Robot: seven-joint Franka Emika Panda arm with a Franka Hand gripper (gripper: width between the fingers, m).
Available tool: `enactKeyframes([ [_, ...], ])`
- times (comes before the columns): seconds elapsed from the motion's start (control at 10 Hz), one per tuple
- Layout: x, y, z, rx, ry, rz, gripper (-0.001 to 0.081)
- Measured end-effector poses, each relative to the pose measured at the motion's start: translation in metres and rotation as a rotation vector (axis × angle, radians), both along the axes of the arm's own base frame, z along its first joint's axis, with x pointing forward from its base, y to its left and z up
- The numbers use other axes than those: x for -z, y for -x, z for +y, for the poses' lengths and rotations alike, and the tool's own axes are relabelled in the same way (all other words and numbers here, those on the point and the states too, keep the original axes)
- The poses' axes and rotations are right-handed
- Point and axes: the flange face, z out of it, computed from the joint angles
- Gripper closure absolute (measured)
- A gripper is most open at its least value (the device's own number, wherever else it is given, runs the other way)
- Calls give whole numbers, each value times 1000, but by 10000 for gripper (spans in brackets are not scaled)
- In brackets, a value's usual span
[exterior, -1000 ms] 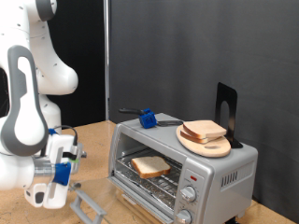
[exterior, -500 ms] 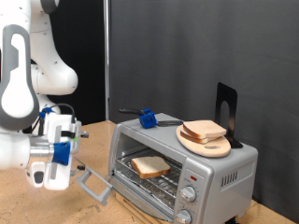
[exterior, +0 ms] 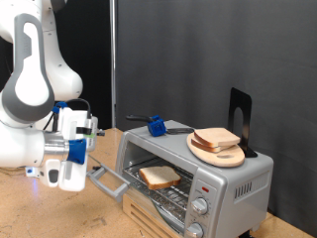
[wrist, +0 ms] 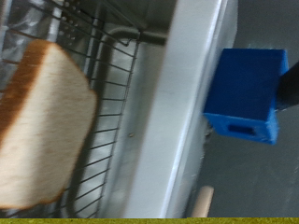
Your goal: Make a piece of toast with the oven
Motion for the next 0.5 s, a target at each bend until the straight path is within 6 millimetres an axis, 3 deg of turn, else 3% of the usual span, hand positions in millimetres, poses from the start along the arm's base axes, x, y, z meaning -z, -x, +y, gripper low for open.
enactKeyframes([
  [0.5,-23,17,53,-114,-45,-21,-2],
])
